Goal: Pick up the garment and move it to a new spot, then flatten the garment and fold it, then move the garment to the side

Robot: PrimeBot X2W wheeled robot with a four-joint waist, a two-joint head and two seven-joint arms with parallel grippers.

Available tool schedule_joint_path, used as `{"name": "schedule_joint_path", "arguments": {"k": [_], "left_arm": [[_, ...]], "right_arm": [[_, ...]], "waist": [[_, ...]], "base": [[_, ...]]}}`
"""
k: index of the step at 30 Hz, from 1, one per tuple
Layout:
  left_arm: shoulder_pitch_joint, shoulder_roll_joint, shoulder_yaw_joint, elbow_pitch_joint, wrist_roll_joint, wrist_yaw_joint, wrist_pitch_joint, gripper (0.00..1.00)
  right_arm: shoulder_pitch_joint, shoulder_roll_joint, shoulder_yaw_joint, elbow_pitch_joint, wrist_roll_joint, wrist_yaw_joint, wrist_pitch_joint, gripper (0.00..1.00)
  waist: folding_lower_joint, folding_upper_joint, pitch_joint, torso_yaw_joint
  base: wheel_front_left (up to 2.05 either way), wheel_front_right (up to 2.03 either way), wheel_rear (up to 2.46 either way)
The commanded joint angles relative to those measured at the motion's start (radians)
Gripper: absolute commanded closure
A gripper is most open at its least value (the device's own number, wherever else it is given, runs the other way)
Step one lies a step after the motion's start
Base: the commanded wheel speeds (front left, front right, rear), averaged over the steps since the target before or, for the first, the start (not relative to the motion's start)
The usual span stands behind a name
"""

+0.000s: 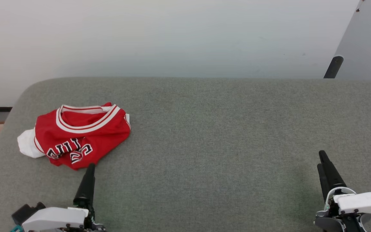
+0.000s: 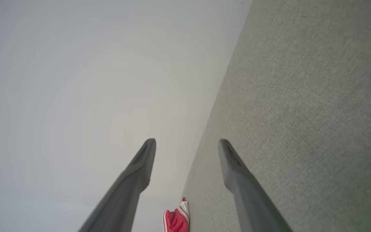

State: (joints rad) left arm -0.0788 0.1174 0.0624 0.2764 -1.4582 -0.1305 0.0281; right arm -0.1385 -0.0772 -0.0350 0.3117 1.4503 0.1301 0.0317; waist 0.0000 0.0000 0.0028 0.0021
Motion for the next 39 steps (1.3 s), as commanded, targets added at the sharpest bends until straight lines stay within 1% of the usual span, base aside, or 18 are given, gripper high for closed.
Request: {"name": "schedule_joint_path", "arguments": {"k": [1,12,18,19,31,39], "left_arm": [[-0.029,0.019,-0.008,-0.008,0.035,0.000,-0.012,0.00],[-0.037,0.057,-0.033,-0.010,0.269,0.016,-0.060,0.00],[-0.033,0.070,-0.042,-0.017,0.397,0.014,-0.082,0.00],[-0.033,0.070,-0.042,-0.017,0.397,0.014,-0.082,0.00],[-0.034,0.088,-0.043,-0.015,0.616,0.011,-0.122,0.00],[-0.037,0.100,-0.049,0.001,0.738,0.007,-0.146,0.00]], "right_arm": [[-0.037,-0.013,0.014,-0.008,-0.040,0.000,-0.011,0.00],[-0.067,-0.037,0.057,0.020,-0.258,0.000,-0.058,0.00],[-0.078,-0.044,0.074,0.031,-0.391,0.000,-0.077,0.00],[-0.078,-0.044,0.074,0.031,-0.391,0.000,-0.077,0.00],[-0.083,-0.040,0.062,0.038,-0.660,0.000,-0.107,0.00],[-0.088,-0.029,0.061,0.034,-0.809,0.000,-0.124,0.00]], "waist": [[0.0000,0.0000,0.000,0.000],[0.0000,0.0000,0.000,0.002],[0.0000,0.0000,0.001,0.003],[0.0000,0.0000,0.001,0.003],[0.0000,0.0000,0.001,0.002],[0.0000,0.0000,0.001,-0.001]], "base": [[0.00,0.00,0.00],[0.00,0.00,0.00],[0.00,0.00,0.00],[0.00,0.00,0.00],[0.00,0.00,0.00],[0.00,0.00,0.00]]}}
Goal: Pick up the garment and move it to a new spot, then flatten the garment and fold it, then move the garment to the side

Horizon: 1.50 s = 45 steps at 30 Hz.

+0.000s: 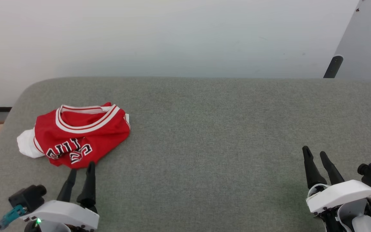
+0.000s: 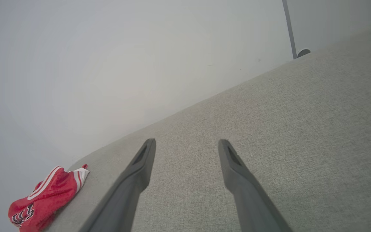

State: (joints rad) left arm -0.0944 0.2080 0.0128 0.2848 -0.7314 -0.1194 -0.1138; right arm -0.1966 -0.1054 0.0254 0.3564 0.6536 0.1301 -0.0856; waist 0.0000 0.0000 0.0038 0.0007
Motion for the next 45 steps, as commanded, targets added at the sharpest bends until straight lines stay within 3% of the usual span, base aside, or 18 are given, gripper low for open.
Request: {"name": "schedule_joint_path", "arguments": {"k": [1,31,45], "left_arm": [[-0.022,0.011,0.001,-0.006,0.025,-0.004,-0.007,0.00],[-0.003,0.042,-0.004,0.007,0.324,-0.012,-0.084,0.00],[-0.012,0.060,-0.007,0.027,0.372,-0.012,-0.112,0.00]], "right_arm": [[-0.030,0.000,0.001,-0.011,-0.028,0.001,-0.009,0.00],[-0.020,0.025,-0.046,-0.016,-0.373,0.001,-0.099,0.00],[-0.024,0.036,-0.067,0.012,-0.473,0.001,-0.134,0.00]], "waist": [[0.0000,0.0000,0.000,0.000],[0.0000,0.0000,0.000,-0.009],[0.0000,0.0000,-0.001,-0.009]], "base": [[0.00,0.00,0.00],[0.00,0.00,0.00],[0.00,0.00,0.00]]}}
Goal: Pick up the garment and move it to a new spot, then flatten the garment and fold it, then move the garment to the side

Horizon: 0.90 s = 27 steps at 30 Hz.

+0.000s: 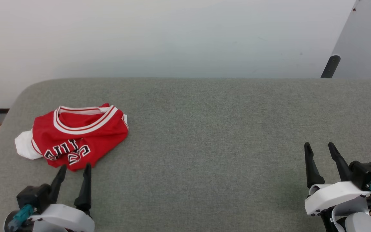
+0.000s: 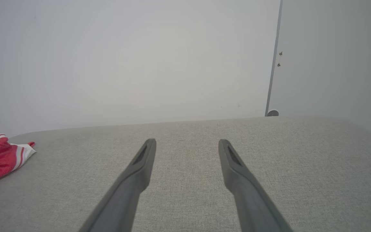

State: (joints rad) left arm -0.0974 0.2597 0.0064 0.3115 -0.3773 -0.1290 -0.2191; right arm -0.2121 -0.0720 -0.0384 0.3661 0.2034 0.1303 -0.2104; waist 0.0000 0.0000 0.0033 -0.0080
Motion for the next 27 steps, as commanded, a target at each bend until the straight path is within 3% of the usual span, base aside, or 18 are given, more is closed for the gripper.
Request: {"name": "schedule_joint_path", "arguments": {"k": [1,12,27], "left_arm": [[-0.008,0.010,0.000,0.004,0.021,-0.003,-0.010,0.00],[-0.008,0.026,-0.006,0.014,0.064,-0.003,-0.030,0.00],[-0.009,0.034,-0.017,0.037,0.088,-0.003,-0.045,0.00]], "right_arm": [[-0.010,0.002,-0.004,0.004,-0.030,0.001,-0.012,0.00],[-0.012,0.005,-0.019,0.024,-0.111,0.001,-0.037,0.00],[0.011,0.013,-0.028,0.024,-0.137,0.001,-0.055,0.00]], "waist": [[0.0000,0.0000,-0.001,0.000],[0.0000,0.0000,-0.001,-0.002],[0.0000,0.0000,-0.001,-0.002]], "base": [[0.00,0.00,0.00],[0.00,0.00,0.00],[0.00,0.00,0.00]]}}
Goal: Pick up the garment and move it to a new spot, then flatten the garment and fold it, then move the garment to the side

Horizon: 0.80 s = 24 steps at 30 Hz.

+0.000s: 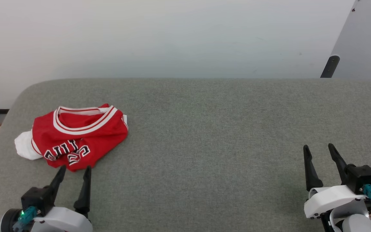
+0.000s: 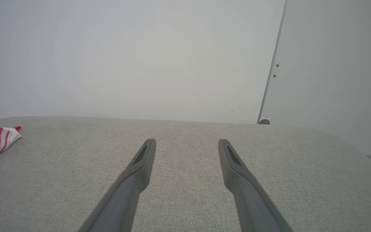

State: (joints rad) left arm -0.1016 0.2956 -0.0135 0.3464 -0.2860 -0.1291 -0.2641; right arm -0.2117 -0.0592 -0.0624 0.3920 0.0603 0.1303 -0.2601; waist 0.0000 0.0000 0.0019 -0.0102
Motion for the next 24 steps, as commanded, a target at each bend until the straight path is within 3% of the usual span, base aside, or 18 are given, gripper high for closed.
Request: {"name": "schedule_joint_path", "arguments": {"k": [1,14,24], "left_arm": [[-0.005,-0.002,0.002,0.002,-0.005,-0.003,0.000,0.00],[0.001,0.004,-0.008,-0.004,-0.033,-0.002,0.000,0.00],[-0.005,-0.021,0.021,0.017,0.002,0.001,0.000,0.00]], "right_arm": [[0.013,0.001,-0.005,-0.003,0.008,0.001,-0.006,0.00],[0.022,0.006,-0.002,-0.011,0.024,0.001,-0.006,0.00],[0.028,0.007,0.039,-0.002,0.017,0.001,-0.006,0.00]], "waist": [[0.0000,0.0000,0.000,0.001],[0.0000,0.0000,0.001,0.022],[0.0000,0.0000,0.001,0.183]], "base": [[0.00,0.00,0.00],[0.00,0.00,0.00],[0.00,0.00,0.00]]}}
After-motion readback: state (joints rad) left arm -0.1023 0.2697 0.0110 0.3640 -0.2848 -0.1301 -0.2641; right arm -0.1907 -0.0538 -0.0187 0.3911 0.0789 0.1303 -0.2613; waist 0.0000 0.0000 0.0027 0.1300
